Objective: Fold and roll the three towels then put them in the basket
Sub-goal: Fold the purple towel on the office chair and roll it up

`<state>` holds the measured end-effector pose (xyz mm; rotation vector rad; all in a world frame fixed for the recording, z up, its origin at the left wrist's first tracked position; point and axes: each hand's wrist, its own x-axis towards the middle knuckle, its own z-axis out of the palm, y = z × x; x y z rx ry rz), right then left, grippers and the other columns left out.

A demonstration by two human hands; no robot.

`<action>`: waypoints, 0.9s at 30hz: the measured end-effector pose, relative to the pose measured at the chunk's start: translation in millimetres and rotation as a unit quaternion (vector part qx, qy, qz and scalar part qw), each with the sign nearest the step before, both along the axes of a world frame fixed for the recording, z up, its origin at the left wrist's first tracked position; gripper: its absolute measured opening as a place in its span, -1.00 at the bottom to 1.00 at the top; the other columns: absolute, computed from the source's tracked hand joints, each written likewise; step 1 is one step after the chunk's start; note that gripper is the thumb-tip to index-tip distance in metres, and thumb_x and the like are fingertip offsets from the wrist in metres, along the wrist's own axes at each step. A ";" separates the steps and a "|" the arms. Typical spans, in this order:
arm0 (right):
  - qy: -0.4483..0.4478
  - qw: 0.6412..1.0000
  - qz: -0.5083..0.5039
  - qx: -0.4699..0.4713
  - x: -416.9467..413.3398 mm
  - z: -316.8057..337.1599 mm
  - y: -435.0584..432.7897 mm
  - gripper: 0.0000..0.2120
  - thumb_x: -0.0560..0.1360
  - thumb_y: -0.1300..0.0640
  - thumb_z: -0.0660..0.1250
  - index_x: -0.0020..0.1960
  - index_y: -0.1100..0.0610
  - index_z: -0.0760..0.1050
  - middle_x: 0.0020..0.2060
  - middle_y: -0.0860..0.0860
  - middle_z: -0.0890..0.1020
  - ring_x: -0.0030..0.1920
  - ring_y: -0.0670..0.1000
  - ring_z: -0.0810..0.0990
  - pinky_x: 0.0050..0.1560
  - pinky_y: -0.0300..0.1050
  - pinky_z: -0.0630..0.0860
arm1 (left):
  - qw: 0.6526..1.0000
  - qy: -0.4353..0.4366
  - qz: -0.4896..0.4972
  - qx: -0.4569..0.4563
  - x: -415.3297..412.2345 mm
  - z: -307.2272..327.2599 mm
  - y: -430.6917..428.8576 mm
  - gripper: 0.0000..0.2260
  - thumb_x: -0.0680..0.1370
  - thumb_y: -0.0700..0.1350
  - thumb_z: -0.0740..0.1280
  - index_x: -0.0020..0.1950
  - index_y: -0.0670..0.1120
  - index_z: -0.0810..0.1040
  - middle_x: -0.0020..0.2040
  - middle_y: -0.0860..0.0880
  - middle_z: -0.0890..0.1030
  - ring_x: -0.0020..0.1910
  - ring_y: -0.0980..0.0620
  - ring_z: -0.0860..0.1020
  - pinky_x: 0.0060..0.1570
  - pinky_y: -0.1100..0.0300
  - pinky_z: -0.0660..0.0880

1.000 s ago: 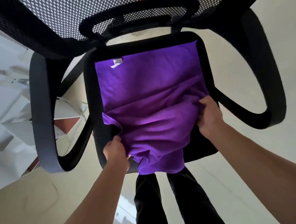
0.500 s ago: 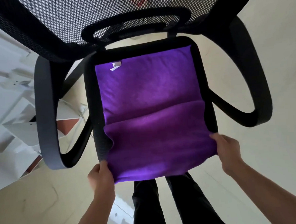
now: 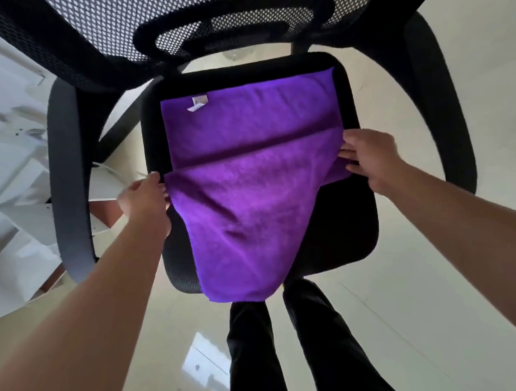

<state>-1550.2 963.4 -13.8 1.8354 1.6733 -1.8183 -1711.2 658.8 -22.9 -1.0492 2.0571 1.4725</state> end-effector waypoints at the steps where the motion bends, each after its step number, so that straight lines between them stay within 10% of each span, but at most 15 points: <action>1: -0.009 0.999 -0.023 0.035 10.3 -0.2 -4.6 -0.90 0.45 0.10 0.29 -0.13 0.05 0.59 -0.20 0.00 0.68 -0.25 -0.10 0.64 -0.26 -0.18 0.50 | 1.000 -0.003 -0.014 -0.017 9.3 -2.7 -7.1 -0.87 0.51 -0.17 0.34 -0.23 -0.09 0.46 -0.34 -0.08 0.51 -0.44 0.04 0.44 -0.53 0.25 0.32; 11: -0.063 0.985 0.100 -0.126 53.4 -20.9 -112.4 -0.68 0.39 0.03 0.49 -0.11 0.29 0.55 -0.32 0.03 0.56 -0.36 -0.08 0.58 -0.21 -0.11 0.46 | 0.939 -0.142 -0.279 -0.144 173.0 -26.4 -56.1 -0.78 0.34 -0.11 0.53 -0.38 -0.16 0.54 -0.44 -0.16 0.50 -0.37 -0.19 0.47 -0.27 0.05 0.40; 14: 0.001 0.995 0.038 -0.092 24.4 -12.6 -108.8 -0.50 0.27 0.01 0.48 -0.11 0.43 0.47 -0.26 0.05 0.46 -0.23 0.01 0.45 -0.14 -0.03 0.42 | 0.948 -0.130 -0.250 -0.146 180.1 -23.1 -52.1 -0.70 0.35 -0.13 0.48 -0.46 -0.14 0.41 -0.46 -0.11 0.41 -0.39 -0.07 0.36 -0.31 0.06 0.33; 20: 0.111 0.952 -0.120 -0.259 -29.1 -2.4 -85.3 -0.91 0.46 0.10 0.37 -0.17 0.11 0.56 -0.27 -0.02 0.68 -0.20 -0.03 0.67 -0.16 -0.07 0.61 | 0.994 -0.091 -0.056 -0.022 126.6 -19.0 -43.2 -0.71 0.46 -0.16 0.42 -0.37 -0.09 0.37 -0.38 -0.10 0.37 -0.37 -0.01 0.34 -0.32 0.11 0.34; 27: -0.046 0.962 -0.123 -0.241 -7.9 -20.4 -114.5 -0.96 0.50 0.11 0.37 -0.08 0.07 0.53 -0.15 0.04 0.66 -0.29 -0.04 0.65 -0.36 -0.19 0.53 | 0.993 -0.113 -0.011 0.038 95.3 -19.2 -44.3 -0.79 0.38 -0.24 0.51 -0.05 -0.24 0.57 -0.03 -0.25 0.61 -0.08 -0.15 0.58 0.04 -0.09 0.54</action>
